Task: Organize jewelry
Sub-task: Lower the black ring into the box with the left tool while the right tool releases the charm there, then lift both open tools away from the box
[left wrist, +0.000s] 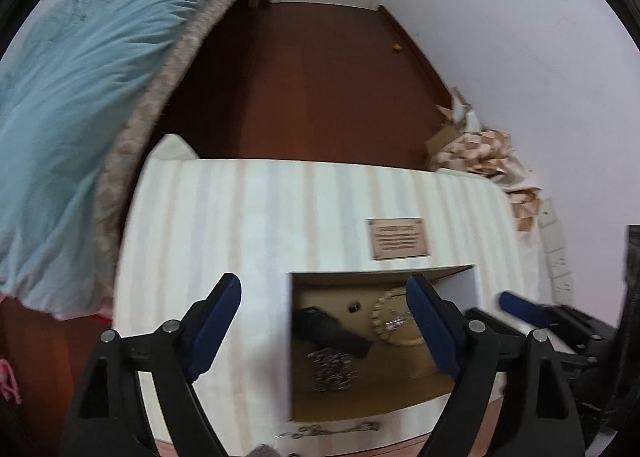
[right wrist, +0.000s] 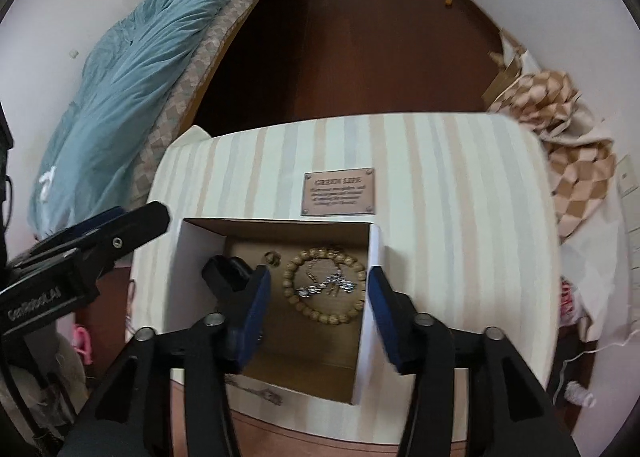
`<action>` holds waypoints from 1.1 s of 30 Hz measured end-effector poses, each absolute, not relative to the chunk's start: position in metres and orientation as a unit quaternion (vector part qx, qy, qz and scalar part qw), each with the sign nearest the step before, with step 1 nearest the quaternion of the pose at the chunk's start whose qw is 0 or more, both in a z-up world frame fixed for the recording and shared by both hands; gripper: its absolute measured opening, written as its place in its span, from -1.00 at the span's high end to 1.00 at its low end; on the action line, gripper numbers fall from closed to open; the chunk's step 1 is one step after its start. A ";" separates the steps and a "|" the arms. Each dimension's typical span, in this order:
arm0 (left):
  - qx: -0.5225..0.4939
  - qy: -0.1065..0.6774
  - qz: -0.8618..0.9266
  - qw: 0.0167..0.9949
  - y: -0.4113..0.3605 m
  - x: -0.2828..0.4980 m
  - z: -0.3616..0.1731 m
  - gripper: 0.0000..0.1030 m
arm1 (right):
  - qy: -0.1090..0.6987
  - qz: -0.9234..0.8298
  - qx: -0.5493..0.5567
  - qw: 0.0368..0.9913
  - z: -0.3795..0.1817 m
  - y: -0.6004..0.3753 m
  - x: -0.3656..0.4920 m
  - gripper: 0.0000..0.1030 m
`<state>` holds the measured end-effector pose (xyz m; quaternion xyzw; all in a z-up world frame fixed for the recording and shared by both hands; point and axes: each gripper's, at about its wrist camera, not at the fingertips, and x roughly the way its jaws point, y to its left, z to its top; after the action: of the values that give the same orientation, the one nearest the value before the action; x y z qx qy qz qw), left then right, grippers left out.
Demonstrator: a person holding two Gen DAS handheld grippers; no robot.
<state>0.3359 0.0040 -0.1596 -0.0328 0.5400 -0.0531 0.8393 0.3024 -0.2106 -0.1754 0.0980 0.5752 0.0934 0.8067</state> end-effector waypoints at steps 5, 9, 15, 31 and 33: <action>-0.009 0.530 -0.016 0.848 0.016 0.314 -0.162 -0.98 | 0.568 0.049 0.051 0.820 -0.170 -0.209 0.283 -0.83; -0.004 0.521 0.006 0.853 0.023 0.291 -0.167 -0.98 | 0.569 0.018 0.024 0.822 -0.171 -0.208 0.265 -0.90; 0.003 0.511 0.023 0.859 0.029 0.252 -0.167 -0.99 | 0.554 -0.010 0.005 0.832 -0.160 -0.206 0.234 -0.96; 0.003 0.440 0.022 0.898 0.023 0.165 -0.098 -0.99 | 0.485 -0.030 0.008 0.874 -0.078 -0.199 0.146 -0.96; 0.004 0.433 0.020 0.901 0.023 0.157 -0.090 -0.99 | 0.476 -0.028 0.009 0.879 -0.066 -0.198 0.136 -0.96</action>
<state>0.1568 0.0226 -0.0899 0.0040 0.4327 0.0203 0.9013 0.1356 -0.1980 -0.0663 0.0090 0.4765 -0.0284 0.8787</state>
